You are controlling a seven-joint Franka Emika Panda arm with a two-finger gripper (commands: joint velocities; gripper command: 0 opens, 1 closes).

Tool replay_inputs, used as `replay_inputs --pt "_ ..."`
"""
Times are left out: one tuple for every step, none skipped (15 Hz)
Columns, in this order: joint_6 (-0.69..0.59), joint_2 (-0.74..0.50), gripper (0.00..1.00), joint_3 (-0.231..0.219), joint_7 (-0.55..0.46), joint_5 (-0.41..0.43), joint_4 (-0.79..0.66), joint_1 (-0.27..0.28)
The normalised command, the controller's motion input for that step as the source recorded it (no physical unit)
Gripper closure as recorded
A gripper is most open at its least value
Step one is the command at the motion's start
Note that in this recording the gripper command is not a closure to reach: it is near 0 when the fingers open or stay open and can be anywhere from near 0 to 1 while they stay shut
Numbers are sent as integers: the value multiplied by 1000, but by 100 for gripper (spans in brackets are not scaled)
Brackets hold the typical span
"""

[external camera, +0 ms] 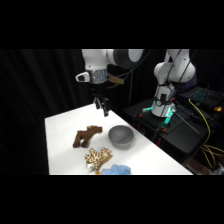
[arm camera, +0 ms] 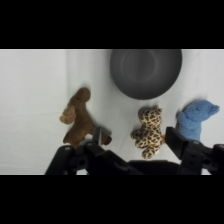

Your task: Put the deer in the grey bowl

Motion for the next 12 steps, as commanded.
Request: replay_inputs --pt "-16 -1 0 15 1 0 10 -14" --pt "14 44 0 0 -39 9 69 -33" --pt "69 118 0 -22 -117 14 162 -60" --pt "125 193 0 -42 -188 8 248 -83" --pt "193 271 0 -66 -271 22 314 -116" --pt "258 335 0 -85 -262 -12 358 -135" --pt "277 369 0 -91 -253 -1 377 -146" --pt "284 439 0 -98 -236 8 433 -156" --pt "271 466 0 -79 -257 52 454 -154" --pt "246 487 0 -62 -192 40 471 -133" --pt "242 511 0 -43 -139 44 480 -108" --pt "203 516 0 -27 -83 38 482 -79"
